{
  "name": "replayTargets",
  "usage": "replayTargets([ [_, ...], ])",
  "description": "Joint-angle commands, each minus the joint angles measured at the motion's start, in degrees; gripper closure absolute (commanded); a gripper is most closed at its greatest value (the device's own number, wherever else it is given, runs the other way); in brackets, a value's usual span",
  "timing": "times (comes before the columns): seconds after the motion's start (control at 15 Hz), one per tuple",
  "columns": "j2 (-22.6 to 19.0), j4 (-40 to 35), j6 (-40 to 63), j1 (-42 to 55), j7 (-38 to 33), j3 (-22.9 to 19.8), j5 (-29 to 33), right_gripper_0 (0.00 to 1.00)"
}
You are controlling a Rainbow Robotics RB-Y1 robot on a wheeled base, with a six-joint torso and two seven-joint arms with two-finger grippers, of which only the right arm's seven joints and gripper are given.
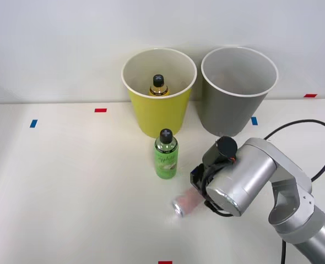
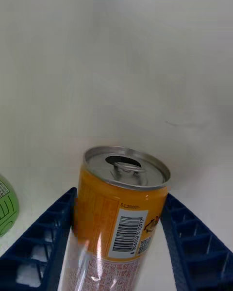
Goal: Put cans in the gray bin, plastic bottles in the light green bin
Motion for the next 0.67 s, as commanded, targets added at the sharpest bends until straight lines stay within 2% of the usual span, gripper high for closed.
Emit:
replayTargets([
  [0.07, -0.6, 0.0, 0.0, 0.1, 0.8, 1.5, 1.8, 1.0],
  [0.33, -1.5, -1.3, -0.1, 0.9, 3.6, 1.5, 3.9, 1.0],
  [0.53, -5.6, -10.6, -1.0, 6.4, 12.4, -1.9, 6.0, 1.0],
  [0.67, -9.1, -18.5, -3.4, 11.3, 19.9, -5.7, 7.0, 1.0],
])
